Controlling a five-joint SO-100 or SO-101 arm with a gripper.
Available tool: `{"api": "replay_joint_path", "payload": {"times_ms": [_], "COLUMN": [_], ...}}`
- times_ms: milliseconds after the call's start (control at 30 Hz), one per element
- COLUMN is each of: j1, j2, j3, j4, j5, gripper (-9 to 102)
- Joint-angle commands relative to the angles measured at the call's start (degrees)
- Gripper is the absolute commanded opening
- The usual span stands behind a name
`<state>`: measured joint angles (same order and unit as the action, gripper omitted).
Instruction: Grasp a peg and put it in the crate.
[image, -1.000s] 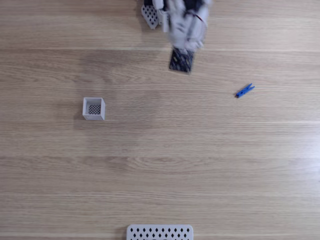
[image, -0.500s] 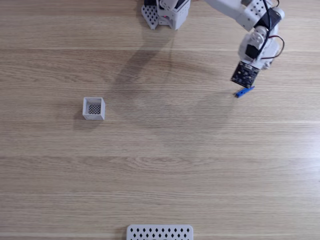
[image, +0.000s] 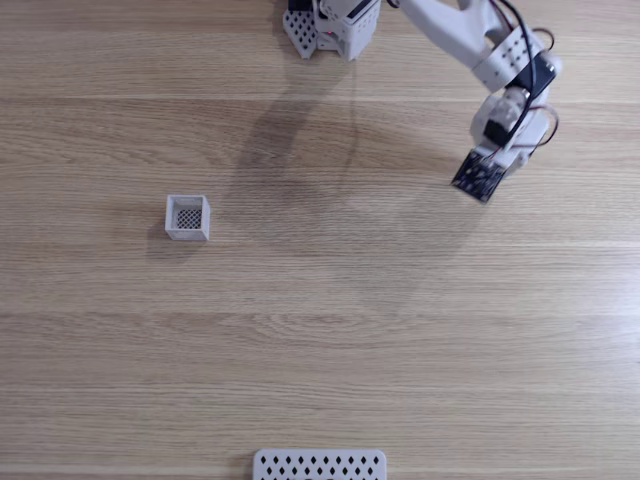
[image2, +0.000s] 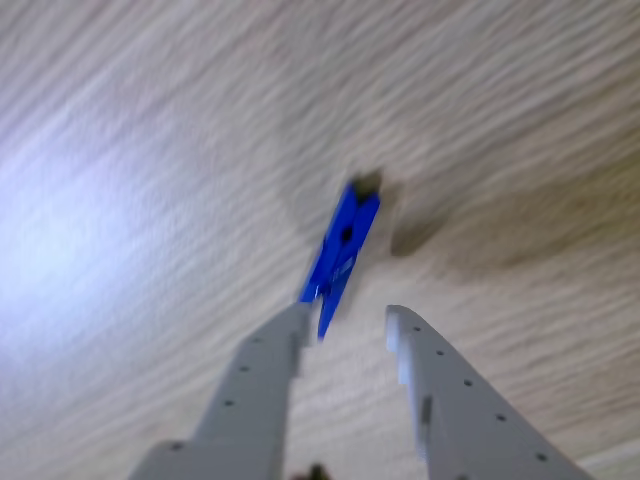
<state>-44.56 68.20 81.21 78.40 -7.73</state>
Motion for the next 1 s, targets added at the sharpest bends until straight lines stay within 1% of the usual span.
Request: {"api": "replay_joint_path", "payload": {"times_ms": [0,267,467,667,733,767,867,900,967], "j1": [3.4,3.3,2.0,1.1,1.0,1.0,1.3,1.7,2.0], "j2": [2.4,1.3,-2.5,-4.3,-4.3,-4.2,-3.6,-3.3,-1.2], "j3": [-5.3,-4.5,-5.3,-4.4,-4.4,-4.4,-4.4,-4.4,-4.2], "j4": [-0.5,-0.5,-0.6,-1.6,-1.7,-1.7,-1.7,-1.4,-0.8], "j5": [0.9,1.1,5.6,5.9,5.9,5.8,5.8,5.7,5.4], "gripper": [23,24,24,23,20,16,0,-4,-2]}}
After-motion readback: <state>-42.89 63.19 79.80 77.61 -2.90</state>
